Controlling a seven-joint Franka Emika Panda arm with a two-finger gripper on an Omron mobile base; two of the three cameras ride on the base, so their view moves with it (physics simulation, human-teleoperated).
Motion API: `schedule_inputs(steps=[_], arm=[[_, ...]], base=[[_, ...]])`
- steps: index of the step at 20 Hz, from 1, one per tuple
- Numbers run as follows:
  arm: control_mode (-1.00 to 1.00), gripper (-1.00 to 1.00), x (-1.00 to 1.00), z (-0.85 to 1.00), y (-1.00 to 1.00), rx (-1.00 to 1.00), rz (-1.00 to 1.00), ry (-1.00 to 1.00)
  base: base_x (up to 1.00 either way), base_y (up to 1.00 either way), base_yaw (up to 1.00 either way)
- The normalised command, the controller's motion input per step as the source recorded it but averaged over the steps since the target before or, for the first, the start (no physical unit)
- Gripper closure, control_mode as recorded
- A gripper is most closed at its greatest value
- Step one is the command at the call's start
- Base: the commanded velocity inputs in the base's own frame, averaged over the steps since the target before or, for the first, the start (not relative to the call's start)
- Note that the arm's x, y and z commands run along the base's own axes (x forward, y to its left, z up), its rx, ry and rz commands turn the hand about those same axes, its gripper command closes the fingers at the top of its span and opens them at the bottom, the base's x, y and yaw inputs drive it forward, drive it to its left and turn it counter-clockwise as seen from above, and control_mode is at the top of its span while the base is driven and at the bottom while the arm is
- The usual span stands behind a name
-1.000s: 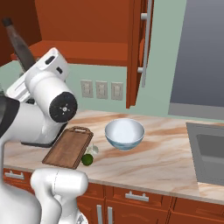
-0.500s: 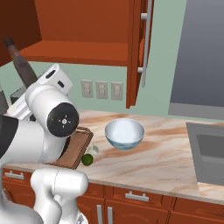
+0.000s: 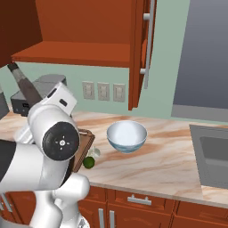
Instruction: Open the cabinet. Place the bowl and condiment on the counter. Then place the lime and garlic on the cutting board.
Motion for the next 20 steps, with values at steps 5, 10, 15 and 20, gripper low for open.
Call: schedule_inputs(steps=[5, 10, 15, 20], arm=[[-1.00, 1.00, -0.07, -0.41, -0.19, -0.11, -0.05, 0.03], [-1.00, 1.00, -0.01, -0.38, -0.25, -0.09, -0.09, 0.11], [-1.00, 1.00, -0.01, -0.37, -0.24, -0.06, -0.10, 0.08], [-1.00, 1.00, 0.00, -0.33, -0.27, 0.00, -0.09, 0.04]], base=[[0.00, 0.00, 0.00], [0.00, 0.00, 0.00], [0.00, 0.00, 0.00], [0.00, 0.00, 0.00]])
